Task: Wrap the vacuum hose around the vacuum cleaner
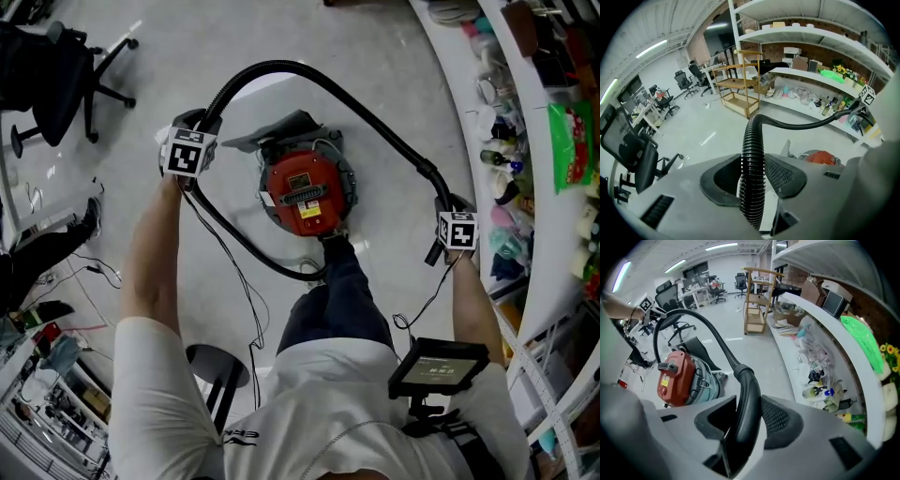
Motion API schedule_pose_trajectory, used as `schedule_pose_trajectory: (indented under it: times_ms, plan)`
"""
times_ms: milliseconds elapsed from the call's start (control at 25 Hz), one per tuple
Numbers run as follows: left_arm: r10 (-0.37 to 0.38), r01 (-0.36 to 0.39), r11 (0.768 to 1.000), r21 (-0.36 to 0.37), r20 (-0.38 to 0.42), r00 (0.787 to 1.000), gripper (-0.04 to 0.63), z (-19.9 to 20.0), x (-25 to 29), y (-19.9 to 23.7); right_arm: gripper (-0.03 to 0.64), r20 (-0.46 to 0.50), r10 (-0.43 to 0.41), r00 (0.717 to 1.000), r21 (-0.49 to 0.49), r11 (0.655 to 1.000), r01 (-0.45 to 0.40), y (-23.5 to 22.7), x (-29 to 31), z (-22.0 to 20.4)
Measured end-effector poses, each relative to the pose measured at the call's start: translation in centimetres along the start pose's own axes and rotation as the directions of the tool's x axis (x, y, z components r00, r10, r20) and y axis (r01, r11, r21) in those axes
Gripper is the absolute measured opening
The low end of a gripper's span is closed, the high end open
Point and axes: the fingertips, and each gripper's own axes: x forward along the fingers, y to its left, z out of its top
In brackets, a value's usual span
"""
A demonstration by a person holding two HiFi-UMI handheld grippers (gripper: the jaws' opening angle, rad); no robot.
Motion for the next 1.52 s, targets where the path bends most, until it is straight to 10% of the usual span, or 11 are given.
schedule_pose_trajectory:
  times_ms: [1040,1520]
  plan:
    - [-0.054,0.106,0.963,0.247,-0.210,0.976,0.153,3.3,21.5,-12.9,0.173,-0.194,-0.072,0.978,0.169,0.980,0.105,-7.8,4.8,-17.7]
    - [-0.001,0.031,0.980,0.198,-0.151,0.989,0.155,2.4,26.0,-13.5,0.172,-0.242,-0.052,0.969,0.163,0.982,0.093,-6.5,4.9,-22.2]
